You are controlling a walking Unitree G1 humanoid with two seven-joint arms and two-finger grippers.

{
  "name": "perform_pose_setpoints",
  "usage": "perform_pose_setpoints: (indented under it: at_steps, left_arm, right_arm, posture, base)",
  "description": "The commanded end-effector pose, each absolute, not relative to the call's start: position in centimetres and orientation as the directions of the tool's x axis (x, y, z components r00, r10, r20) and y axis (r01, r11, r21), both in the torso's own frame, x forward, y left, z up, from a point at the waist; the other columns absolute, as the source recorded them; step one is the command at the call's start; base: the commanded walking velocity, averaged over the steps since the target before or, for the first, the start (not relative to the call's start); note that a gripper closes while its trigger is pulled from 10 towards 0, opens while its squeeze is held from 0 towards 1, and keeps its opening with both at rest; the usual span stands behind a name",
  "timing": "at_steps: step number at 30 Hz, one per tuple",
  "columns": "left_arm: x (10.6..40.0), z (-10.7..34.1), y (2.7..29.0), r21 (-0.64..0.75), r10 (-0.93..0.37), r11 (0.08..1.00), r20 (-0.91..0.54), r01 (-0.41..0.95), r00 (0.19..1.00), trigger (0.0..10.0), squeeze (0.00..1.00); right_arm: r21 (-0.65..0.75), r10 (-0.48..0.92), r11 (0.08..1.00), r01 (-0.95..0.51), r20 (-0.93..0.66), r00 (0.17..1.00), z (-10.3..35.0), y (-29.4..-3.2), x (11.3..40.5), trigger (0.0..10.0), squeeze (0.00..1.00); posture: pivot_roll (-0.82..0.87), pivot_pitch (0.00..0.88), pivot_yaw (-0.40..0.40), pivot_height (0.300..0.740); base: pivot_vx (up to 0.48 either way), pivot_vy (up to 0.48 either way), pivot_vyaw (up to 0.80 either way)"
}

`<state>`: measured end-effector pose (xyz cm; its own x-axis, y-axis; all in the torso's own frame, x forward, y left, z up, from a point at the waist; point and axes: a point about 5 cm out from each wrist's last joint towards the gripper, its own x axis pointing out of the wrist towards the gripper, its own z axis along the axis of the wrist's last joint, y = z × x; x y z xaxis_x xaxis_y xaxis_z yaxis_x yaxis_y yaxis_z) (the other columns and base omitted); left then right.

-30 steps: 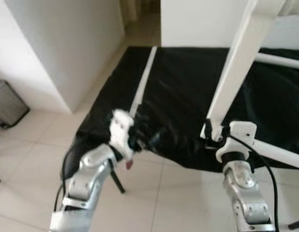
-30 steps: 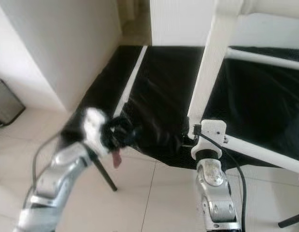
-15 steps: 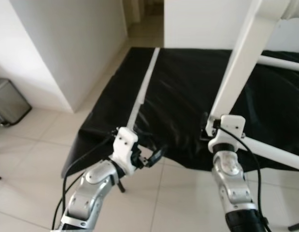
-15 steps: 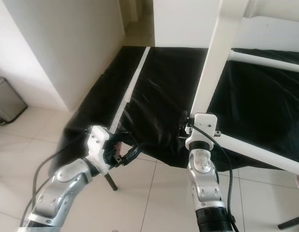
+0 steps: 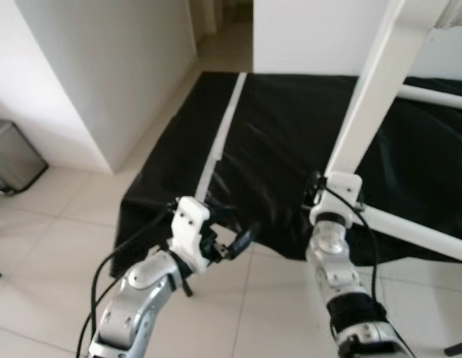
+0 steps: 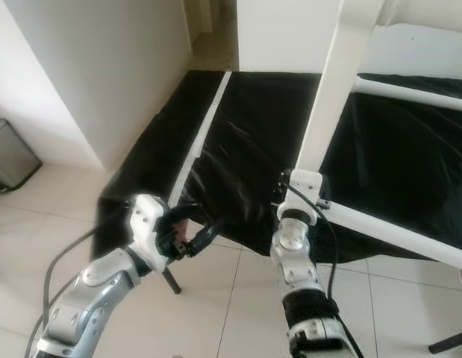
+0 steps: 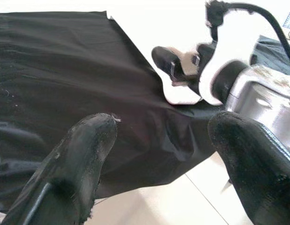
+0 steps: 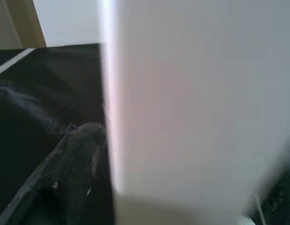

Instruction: Building children table

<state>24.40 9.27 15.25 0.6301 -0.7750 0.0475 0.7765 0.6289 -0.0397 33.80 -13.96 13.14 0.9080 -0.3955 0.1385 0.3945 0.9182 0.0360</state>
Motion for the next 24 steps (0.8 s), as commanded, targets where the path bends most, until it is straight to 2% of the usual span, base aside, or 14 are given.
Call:
perform_pose_setpoints:
  at_steps: [1,17,18,19,21,24]
  left_arm:
    - [24.4,15.2,9.4,-0.041,-0.775,0.629,0.034,0.776,0.631,10.0,0.00]
    - [24.4,15.7,9.7,-0.043,-0.765,0.641,0.040,0.766,0.642,10.0,0.00]
    - [24.4,15.8,9.6,-0.043,-0.764,0.642,0.042,0.765,0.643,10.0,0.00]
    - [24.4,15.8,9.6,-0.043,-0.764,0.642,0.042,0.765,0.643,10.0,0.00]
    - [24.4,15.9,9.6,-0.043,-0.763,0.644,0.044,0.764,0.645,10.0,0.00]
    - [24.4,15.9,9.6,-0.043,-0.762,0.644,0.044,0.763,0.646,10.0,0.00]
  right_arm:
    - [0.043,-0.402,0.916,0.399,0.132,0.906,13.0,-13.7,34.1,10.0,0.00]
    - [0.064,-0.457,0.890,0.452,0.140,0.879,15.6,-13.5,37.3,10.0,0.00]
    - [0.064,-0.440,0.898,0.436,0.142,0.887,15.7,-13.4,37.5,9.3,0.00]
    - [0.064,-0.440,0.898,0.436,0.142,0.887,15.7,-13.4,37.5,9.3,0.00]
    - [0.064,-0.396,0.918,0.391,0.152,0.905,15.8,-13.0,37.7,0.0,0.00]
    - [0.065,-0.381,0.925,0.375,0.158,0.911,15.8,-12.9,37.8,0.0,0.00]
  posture:
    - [0.10,0.000,0.043,0.740]
    - [0.11,0.000,0.045,0.740]
    - [0.12,0.000,0.041,0.740]
    - [0.12,0.000,0.041,0.740]
    - [0.11,0.000,0.039,0.740]
    - [0.11,0.000,0.039,0.740]
  base:
    - [0.000,0.000,0.00]
    - [0.000,0.000,0.00]
    - [0.000,0.000,0.00]
    - [0.000,0.000,0.00]
    - [0.000,0.000,0.00]
    - [0.000,0.000,0.00]
